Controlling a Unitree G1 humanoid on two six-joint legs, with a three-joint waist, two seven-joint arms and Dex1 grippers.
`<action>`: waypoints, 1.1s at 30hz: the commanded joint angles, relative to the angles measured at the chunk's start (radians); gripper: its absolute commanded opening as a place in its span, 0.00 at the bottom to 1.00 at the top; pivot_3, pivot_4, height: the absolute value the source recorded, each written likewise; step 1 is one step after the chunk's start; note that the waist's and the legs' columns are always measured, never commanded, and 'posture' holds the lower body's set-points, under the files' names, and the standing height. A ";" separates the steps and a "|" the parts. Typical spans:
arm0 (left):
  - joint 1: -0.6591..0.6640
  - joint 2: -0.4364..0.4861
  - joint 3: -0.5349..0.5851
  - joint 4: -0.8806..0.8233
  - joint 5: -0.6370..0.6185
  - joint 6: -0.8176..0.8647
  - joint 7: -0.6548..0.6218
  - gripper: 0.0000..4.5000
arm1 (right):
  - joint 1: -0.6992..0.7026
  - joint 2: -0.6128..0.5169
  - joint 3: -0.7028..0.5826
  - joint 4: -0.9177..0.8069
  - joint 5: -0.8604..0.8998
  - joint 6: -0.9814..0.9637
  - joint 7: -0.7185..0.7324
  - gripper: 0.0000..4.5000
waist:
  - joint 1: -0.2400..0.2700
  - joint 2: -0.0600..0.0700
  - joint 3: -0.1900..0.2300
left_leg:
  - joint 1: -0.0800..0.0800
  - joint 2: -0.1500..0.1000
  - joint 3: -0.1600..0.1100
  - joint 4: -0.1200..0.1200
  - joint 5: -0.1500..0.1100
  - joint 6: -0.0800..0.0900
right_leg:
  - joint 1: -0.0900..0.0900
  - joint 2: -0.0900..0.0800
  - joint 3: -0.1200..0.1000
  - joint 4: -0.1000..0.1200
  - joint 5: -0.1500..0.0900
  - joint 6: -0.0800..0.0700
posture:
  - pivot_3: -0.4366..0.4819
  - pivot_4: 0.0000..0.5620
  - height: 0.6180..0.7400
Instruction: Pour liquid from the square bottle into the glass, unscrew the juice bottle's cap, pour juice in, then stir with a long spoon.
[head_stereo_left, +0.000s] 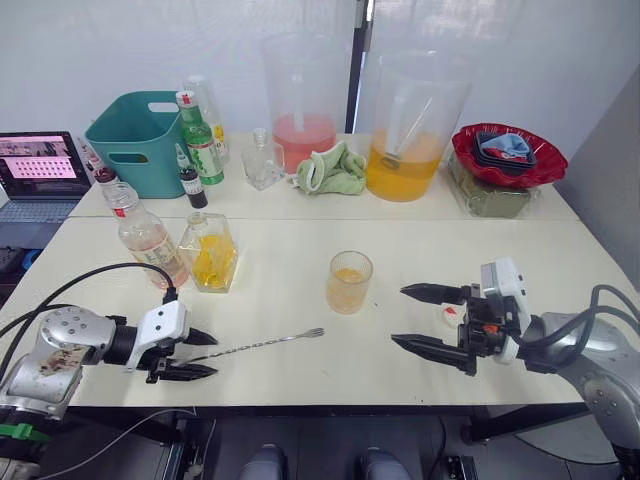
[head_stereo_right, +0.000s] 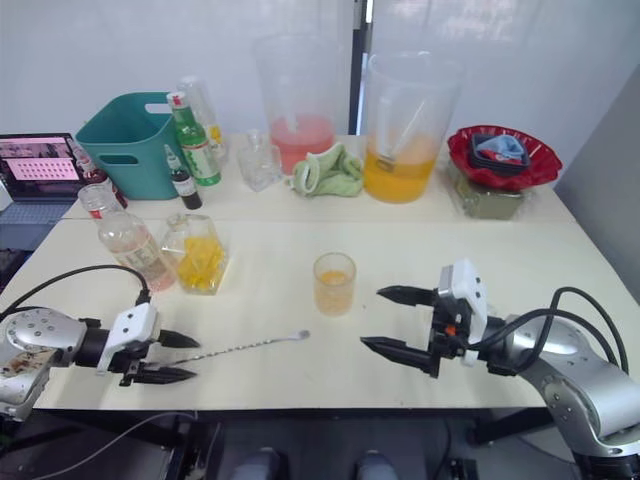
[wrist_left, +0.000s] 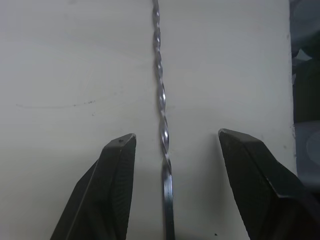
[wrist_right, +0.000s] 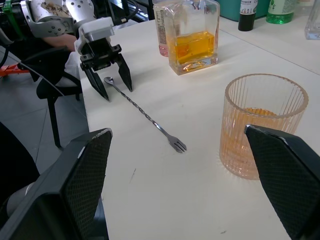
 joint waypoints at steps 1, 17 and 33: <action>-0.008 0.032 -0.049 0.068 0.102 -0.048 0.028 0.50 | -0.023 0.003 -0.020 -0.036 0.033 0.010 -0.015 1.00 | 0.001 0.000 0.000 | 0.000 0.000 0.000 0.000 0.000 0.000 | 0.000 0.000 0.000 0.000 0.000 0.000 | 0.48 0.27 1.00; -0.041 0.021 -0.024 0.012 -0.083 -0.021 -0.116 0.01 | -0.024 -0.003 -0.038 -0.044 0.050 0.025 -0.039 1.00 | -0.013 0.004 -0.002 | 0.000 0.000 0.001 -0.001 0.000 0.000 | -0.002 0.000 0.000 0.002 0.000 0.000 | 0.48 0.27 1.00; -0.130 -0.272 0.072 -0.428 -0.560 0.491 0.260 0.01 | -0.012 0.136 -0.049 -0.108 0.314 0.141 -0.259 1.00 | -0.008 0.002 -0.001 | -0.007 0.001 -0.001 0.004 0.000 0.000 | -0.007 0.001 0.000 0.005 0.000 0.000 | 0.48 0.27 1.00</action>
